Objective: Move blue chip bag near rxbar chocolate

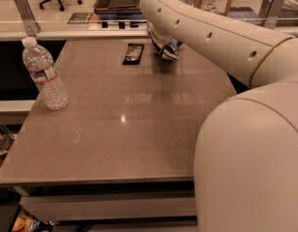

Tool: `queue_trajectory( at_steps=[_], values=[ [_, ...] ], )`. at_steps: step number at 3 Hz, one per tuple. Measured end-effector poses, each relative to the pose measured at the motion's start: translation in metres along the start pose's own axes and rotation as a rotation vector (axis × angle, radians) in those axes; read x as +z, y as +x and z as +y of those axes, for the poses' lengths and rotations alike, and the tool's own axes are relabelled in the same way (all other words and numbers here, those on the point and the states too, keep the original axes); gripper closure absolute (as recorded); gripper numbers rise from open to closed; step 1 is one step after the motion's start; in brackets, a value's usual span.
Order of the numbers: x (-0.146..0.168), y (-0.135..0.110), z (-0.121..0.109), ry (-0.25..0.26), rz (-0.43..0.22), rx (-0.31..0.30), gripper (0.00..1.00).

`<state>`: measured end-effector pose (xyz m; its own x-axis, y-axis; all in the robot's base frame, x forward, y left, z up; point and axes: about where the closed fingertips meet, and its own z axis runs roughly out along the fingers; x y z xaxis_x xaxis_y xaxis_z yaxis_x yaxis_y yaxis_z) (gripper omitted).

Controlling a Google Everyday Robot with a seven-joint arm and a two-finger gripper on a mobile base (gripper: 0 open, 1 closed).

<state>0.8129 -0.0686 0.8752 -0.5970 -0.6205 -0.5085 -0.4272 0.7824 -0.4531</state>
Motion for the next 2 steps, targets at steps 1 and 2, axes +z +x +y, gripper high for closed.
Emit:
queue_trajectory(
  at_steps=[1,2],
  values=[
    [0.0018,0.0003,0.0011,-0.001,0.002,-0.002,0.82],
    [0.0033,0.0014,0.0019,-0.002,0.004,-0.003,0.58]
  ],
)
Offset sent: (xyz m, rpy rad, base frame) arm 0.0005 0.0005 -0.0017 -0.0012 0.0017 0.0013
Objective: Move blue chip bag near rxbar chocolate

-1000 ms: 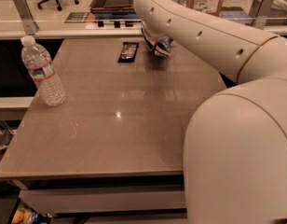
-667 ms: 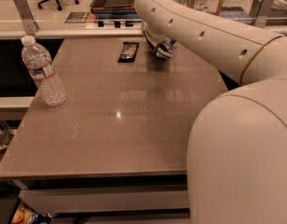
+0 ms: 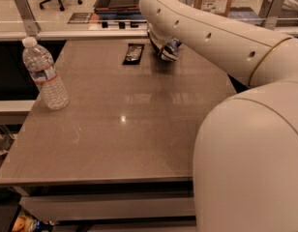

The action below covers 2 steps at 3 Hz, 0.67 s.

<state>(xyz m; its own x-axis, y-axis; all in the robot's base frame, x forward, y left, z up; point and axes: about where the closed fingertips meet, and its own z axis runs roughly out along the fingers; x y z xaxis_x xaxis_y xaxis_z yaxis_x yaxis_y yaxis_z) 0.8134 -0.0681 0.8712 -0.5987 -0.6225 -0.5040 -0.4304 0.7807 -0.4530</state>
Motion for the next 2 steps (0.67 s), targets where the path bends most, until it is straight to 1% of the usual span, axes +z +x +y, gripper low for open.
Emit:
queue_trajectory(
  at_steps=[2],
  values=[
    [0.003,0.0017,0.002,-0.002,0.005,-0.002,0.12]
  ],
)
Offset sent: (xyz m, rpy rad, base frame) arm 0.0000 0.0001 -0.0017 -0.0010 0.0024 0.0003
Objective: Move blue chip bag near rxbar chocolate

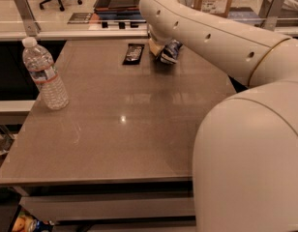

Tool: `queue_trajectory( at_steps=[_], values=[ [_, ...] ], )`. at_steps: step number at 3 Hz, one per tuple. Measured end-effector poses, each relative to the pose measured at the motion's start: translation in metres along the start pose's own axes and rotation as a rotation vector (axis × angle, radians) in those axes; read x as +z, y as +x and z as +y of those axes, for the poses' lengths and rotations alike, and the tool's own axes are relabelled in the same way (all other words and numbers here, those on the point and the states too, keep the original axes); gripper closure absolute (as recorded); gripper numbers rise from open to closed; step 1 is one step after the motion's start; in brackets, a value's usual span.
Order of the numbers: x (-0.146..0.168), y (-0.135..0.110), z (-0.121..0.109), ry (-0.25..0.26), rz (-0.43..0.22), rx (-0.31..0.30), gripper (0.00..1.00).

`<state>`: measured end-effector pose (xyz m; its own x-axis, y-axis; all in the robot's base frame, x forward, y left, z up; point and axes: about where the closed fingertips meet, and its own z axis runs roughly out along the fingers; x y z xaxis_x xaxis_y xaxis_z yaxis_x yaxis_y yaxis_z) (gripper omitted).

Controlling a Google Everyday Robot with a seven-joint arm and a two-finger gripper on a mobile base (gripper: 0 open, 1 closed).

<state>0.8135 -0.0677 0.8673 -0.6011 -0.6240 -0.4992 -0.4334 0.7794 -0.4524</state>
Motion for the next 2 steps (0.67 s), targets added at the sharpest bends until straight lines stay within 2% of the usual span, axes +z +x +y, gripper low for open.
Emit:
queue_trajectory(
  at_steps=[1,2],
  values=[
    [0.0013,0.0008,0.0009,-0.001,0.002,-0.001,0.0],
    [0.0014,0.0008,0.0009,-0.001,0.002,-0.001,0.0]
  ],
)
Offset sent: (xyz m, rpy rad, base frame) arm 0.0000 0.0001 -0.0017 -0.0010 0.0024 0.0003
